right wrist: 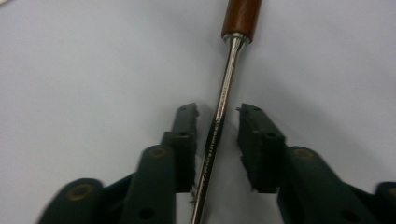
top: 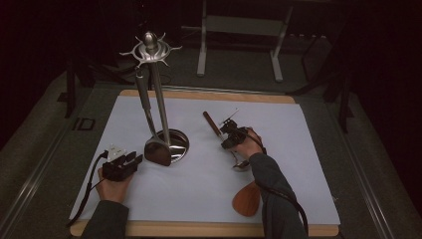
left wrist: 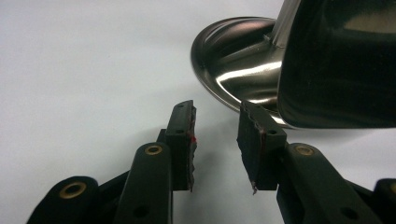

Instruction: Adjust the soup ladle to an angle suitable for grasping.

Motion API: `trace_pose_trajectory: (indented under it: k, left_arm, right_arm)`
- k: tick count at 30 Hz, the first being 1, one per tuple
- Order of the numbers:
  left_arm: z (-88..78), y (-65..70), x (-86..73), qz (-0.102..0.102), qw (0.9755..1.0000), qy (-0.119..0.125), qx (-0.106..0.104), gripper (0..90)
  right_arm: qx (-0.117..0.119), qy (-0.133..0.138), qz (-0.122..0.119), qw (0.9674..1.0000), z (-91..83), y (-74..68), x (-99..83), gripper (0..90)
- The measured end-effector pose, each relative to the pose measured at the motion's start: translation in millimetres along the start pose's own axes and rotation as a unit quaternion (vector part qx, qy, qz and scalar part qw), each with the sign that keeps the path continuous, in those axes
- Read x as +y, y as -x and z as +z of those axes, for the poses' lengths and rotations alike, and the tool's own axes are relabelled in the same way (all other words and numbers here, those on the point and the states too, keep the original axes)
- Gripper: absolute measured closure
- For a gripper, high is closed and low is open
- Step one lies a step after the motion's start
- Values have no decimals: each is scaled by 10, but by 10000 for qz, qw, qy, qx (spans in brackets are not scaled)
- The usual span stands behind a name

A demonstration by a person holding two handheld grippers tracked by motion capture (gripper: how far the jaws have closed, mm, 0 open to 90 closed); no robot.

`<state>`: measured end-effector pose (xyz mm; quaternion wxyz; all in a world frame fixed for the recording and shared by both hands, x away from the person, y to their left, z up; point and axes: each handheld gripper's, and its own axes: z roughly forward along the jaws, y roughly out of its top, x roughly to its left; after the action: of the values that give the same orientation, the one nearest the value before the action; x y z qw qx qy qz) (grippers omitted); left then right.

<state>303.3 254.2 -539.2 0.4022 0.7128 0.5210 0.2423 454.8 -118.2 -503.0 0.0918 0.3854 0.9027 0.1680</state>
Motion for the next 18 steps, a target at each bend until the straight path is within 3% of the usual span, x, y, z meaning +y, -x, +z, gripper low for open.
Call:
trace_pose_trajectory:
  k: [3,7,12,15,18]
  left_arm:
    - [1,-2,0,-5,10000,-5,-5,669]
    - [1,-3,0,-3,10000,-10,-13,669]
    - [2,-3,1,-5,10000,-13,-20,669]
    - [2,-3,0,-4,10000,-13,-15,670]
    - [3,-2,1,-3,10000,-18,-9,670]
  right_arm:
    - [4,-49,-25,10000,9,-11,21,792]
    - [13,-203,-115,9997,-3,-32,36,810]
    - [53,-395,-402,9984,-59,-84,-22,845]
    - [32,-525,-708,9961,-106,-94,-100,846]
    - [32,-726,-850,9937,-164,-78,-211,847]
